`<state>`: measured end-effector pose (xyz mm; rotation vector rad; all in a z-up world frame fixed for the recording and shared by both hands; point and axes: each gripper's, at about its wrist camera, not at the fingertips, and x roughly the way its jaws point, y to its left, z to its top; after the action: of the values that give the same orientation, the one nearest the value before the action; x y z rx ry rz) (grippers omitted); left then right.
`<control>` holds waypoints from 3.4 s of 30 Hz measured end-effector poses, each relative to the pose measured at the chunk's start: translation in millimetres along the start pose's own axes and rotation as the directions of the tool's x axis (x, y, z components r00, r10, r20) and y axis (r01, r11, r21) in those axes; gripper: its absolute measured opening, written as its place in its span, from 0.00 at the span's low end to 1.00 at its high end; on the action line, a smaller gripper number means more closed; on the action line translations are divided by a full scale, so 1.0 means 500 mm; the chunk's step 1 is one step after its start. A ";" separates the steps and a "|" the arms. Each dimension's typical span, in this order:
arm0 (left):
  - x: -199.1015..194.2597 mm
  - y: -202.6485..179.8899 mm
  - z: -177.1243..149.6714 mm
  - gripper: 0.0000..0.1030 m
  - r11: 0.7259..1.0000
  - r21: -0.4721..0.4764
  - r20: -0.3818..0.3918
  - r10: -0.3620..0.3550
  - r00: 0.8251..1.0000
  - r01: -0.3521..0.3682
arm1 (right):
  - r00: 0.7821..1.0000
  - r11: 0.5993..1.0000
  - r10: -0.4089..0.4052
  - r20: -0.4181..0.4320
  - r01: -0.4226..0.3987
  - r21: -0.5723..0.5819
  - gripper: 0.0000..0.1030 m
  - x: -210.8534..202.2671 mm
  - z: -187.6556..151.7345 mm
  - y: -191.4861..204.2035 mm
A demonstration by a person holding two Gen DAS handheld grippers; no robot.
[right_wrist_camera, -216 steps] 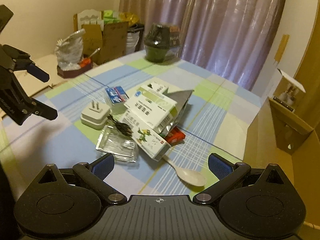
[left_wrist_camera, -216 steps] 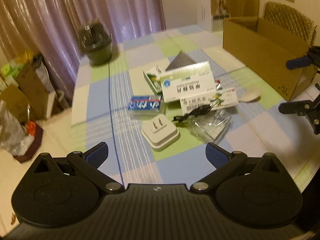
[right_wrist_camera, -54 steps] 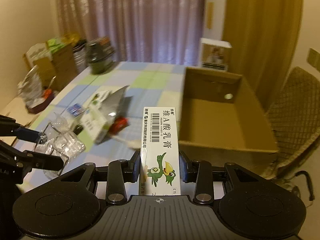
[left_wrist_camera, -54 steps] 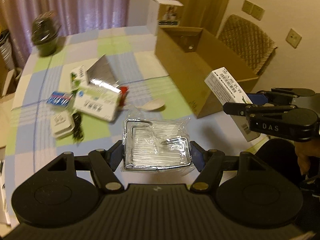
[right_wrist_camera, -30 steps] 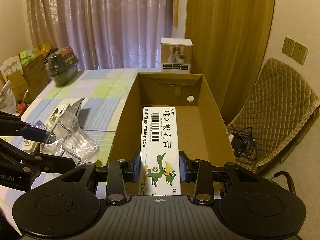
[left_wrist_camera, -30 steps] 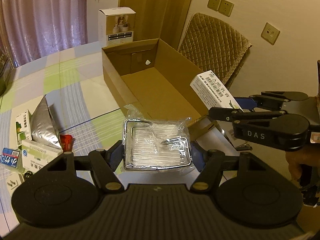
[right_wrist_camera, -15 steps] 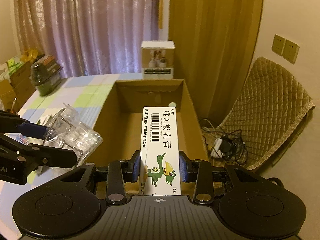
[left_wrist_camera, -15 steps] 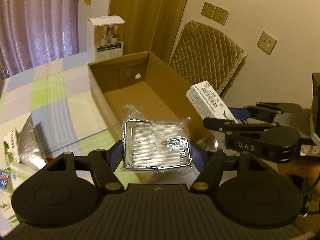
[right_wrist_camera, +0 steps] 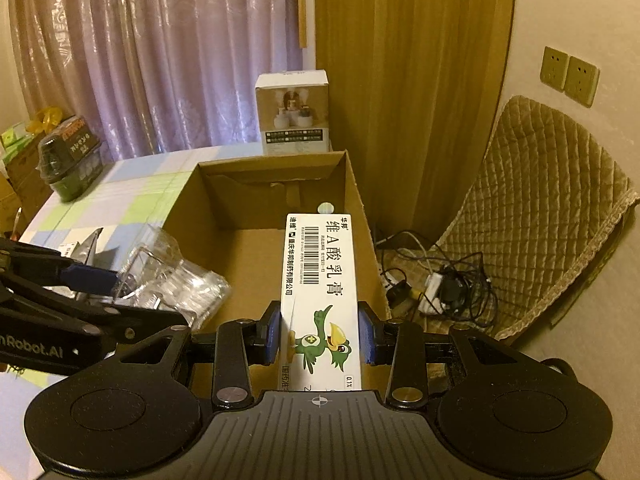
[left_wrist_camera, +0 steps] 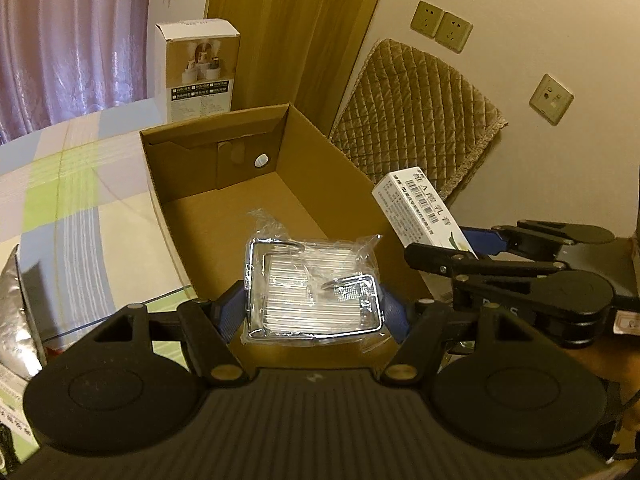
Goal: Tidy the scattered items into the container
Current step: 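Open the left tool over the box while the right tool releases the ointment box inside, then move both tools back over the table items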
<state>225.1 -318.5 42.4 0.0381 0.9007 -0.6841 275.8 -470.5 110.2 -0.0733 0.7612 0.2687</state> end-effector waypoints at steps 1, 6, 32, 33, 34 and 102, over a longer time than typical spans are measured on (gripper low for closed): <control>0.007 0.000 0.001 0.63 1.000 -0.003 -0.009 -0.002 1.000 0.002 | 1.000 1.000 0.000 -0.002 0.000 0.002 0.40 0.002 -0.001 -0.001; 0.031 -0.004 -0.002 0.64 1.000 0.012 -0.031 0.012 0.999 -0.012 | 1.000 1.000 0.000 -0.007 0.000 0.007 0.40 0.008 -0.002 -0.009; -0.061 0.068 -0.044 0.79 0.995 -0.073 0.017 0.074 0.997 -0.073 | 0.998 0.996 0.058 0.023 -0.056 -0.064 0.41 0.073 0.024 0.037; -0.061 0.069 -0.045 0.79 0.995 -0.075 0.017 0.074 0.997 -0.073 | 0.998 0.997 0.060 0.029 -0.058 -0.057 0.41 0.073 0.026 0.035; -0.061 0.071 -0.046 0.79 0.994 -0.077 0.018 0.076 0.997 -0.075 | 0.998 0.997 0.056 0.036 -0.055 -0.047 0.41 0.071 0.026 0.033; -0.395 0.453 -0.391 0.99 0.914 -0.015 -0.078 0.404 0.911 -0.406 | 0.930 0.773 0.327 -0.165 -0.364 -0.520 0.88 0.027 -0.198 0.591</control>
<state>129.6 25.2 7.1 0.2190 0.9368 -0.2810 139.8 -198.9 38.5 -0.4895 0.7410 0.8422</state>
